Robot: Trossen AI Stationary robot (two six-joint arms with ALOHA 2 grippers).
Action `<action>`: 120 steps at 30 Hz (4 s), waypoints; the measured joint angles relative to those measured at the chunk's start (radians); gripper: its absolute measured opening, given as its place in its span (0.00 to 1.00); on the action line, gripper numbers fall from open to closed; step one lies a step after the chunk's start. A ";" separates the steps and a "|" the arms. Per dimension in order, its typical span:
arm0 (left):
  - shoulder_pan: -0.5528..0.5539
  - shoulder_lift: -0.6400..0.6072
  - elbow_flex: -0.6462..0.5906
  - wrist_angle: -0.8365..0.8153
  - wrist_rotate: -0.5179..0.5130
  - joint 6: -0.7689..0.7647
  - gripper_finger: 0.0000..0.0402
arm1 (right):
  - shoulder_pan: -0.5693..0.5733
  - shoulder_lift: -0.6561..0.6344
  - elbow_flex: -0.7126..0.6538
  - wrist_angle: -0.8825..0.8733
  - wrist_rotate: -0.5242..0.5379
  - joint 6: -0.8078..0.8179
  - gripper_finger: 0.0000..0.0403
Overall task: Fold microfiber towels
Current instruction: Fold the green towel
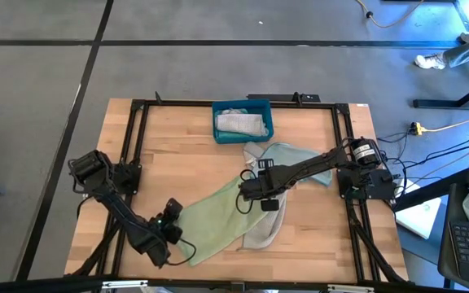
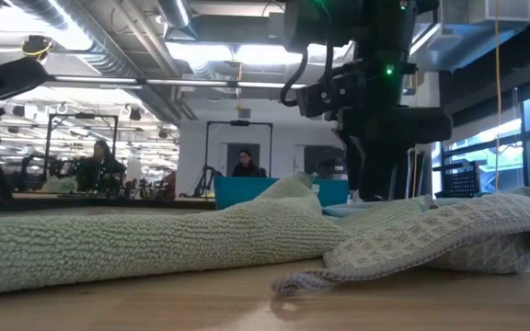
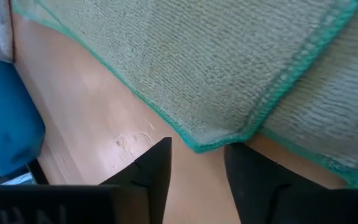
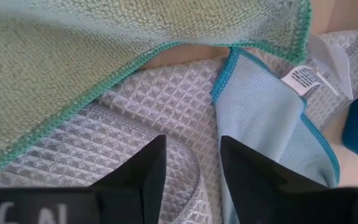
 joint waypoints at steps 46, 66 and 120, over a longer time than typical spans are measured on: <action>-0.078 0.001 0.281 -0.323 0.211 -0.412 0.00 | -0.013 0.000 0.000 0.054 0.051 -0.065 0.38; -0.077 0.001 0.292 -0.339 0.205 -0.465 0.25 | 0.025 -0.024 0.027 0.136 -0.081 -0.139 0.38; -0.070 0.003 0.309 0.352 -0.123 -0.315 0.24 | 0.455 -0.027 0.033 0.475 -0.009 -0.030 0.38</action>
